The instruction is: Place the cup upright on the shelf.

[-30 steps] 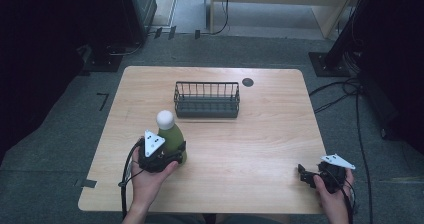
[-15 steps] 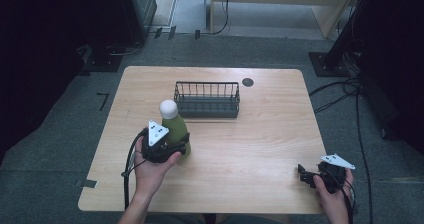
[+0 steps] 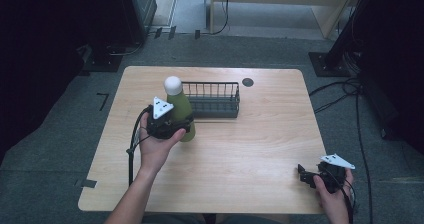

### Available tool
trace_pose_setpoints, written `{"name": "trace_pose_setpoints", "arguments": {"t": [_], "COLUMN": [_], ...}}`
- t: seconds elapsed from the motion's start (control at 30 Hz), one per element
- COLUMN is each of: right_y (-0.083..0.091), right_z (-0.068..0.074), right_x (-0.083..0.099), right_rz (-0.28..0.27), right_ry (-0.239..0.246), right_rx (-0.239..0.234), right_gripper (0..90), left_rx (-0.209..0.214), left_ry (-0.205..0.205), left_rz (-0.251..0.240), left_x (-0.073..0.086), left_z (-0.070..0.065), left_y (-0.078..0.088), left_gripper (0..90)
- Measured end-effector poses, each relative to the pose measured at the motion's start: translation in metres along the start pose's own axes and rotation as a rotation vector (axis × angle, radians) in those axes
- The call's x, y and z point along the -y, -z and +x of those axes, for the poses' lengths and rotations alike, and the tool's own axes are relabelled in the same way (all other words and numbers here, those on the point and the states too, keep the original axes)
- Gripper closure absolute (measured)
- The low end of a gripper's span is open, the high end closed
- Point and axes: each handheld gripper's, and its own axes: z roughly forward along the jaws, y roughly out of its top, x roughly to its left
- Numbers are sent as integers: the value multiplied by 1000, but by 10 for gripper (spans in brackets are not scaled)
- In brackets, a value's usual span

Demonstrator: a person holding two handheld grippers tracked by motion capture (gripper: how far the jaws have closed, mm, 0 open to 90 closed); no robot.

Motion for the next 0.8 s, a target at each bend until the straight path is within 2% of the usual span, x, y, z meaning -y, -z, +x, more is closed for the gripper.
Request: {"name": "trace_pose_setpoints", "arguments": {"t": [0.2,0.37,0.8], "right_y": [0,0,0], "right_z": [0,0,0], "right_x": [0,0,0], "right_rz": [0,1,0], "right_ry": [4,6,10], "right_rx": [-4,-4,-10], "right_gripper": [0,0,0], "left_rx": [5,20,32], "left_ry": [-21,-9,-29], "left_rz": [-7,-16,-41], "left_x": [-20,-34,-73], "left_z": [0,-1,-6], "left_y": [-10,-17,-29], "left_gripper": [214,214,215]}}
